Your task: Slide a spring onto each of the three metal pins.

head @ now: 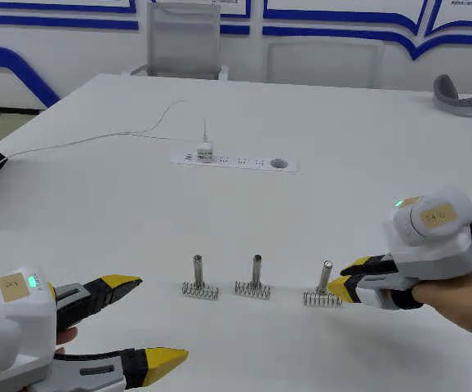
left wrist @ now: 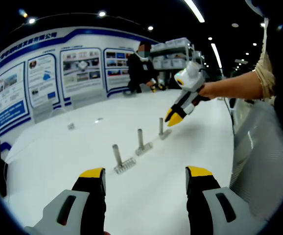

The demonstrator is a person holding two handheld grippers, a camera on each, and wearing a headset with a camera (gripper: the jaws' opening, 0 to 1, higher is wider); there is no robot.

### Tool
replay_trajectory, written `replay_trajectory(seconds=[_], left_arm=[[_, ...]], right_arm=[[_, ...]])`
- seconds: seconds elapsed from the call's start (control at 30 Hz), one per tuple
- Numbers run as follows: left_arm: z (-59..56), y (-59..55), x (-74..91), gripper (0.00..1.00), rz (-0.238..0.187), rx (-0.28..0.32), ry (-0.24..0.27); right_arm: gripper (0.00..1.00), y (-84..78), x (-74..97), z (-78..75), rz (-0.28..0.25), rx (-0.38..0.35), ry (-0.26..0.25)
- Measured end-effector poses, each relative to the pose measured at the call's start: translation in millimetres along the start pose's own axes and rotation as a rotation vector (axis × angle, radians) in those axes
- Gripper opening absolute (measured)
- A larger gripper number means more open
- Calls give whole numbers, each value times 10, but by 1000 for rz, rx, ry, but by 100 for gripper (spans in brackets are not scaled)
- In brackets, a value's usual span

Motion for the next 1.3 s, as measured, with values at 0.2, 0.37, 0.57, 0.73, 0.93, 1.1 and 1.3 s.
replay_trajectory(seconds=[0.2,0.37,0.57,0.73,0.93,1.1,1.3], left_arm=[[0,-28,0,67,4,5,2],[-1,-42,-6,67,6,9,4],[-9,-59,-19,67,9,15,3],[-15,-76,-23,66,12,18,1],[-16,-99,-26,66,17,21,-2],[-35,-91,-48,66,18,18,-13],[-58,-91,-70,66,22,11,-29]], right_arm=[[19,-74,-64,12,31,27,24],[19,-109,-117,15,50,48,40],[19,-143,-193,29,79,82,62],[18,-183,-208,46,101,100,76],[17,-225,-194,69,118,111,87],[16,-229,-187,79,122,110,96],[15,-245,-168,130,145,123,120]])
Point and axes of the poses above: the centre of the closed fingertips' face, and the gripper's own axes: x roughly backward along the fingers, z roughly to its left, y roughly out of its top, the point moved 4 cm from there along x, roughly backward along the fingers, and after that the axes turned 1 degree about -z, right-handed, at the moved point
